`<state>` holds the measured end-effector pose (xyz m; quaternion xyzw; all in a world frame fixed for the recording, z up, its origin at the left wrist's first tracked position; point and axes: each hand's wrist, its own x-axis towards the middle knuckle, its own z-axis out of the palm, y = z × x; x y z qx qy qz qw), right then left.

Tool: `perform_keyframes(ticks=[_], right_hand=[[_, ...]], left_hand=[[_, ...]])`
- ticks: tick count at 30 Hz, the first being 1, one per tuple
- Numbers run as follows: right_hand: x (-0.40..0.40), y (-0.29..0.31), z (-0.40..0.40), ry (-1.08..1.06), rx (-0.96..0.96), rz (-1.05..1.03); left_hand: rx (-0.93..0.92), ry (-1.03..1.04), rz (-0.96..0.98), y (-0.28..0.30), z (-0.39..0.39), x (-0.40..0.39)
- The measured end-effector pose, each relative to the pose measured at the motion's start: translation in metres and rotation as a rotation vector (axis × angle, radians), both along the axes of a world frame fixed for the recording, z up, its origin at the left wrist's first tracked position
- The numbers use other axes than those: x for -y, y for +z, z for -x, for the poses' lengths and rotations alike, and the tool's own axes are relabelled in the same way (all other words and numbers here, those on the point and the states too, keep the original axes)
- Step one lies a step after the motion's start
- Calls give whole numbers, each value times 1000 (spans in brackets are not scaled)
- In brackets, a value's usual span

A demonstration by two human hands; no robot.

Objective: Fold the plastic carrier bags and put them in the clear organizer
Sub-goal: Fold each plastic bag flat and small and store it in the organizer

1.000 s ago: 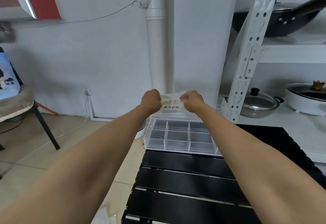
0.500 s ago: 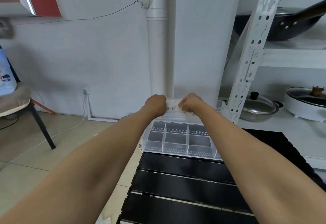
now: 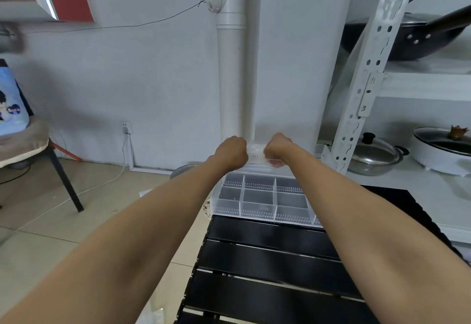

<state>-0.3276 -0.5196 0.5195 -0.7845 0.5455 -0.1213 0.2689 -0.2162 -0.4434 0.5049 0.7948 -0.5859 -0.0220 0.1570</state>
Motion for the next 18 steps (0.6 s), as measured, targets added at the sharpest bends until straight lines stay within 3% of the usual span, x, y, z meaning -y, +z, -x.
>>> perform_keyframes(ticks=[11, 18], right_hand=[[-67, 14, 0, 78, -95, 327], [-136, 16, 6, 209, -135, 394]], left_hand=[[-96, -64, 88, 15, 16, -66], [-205, 24, 122, 18, 13, -148]])
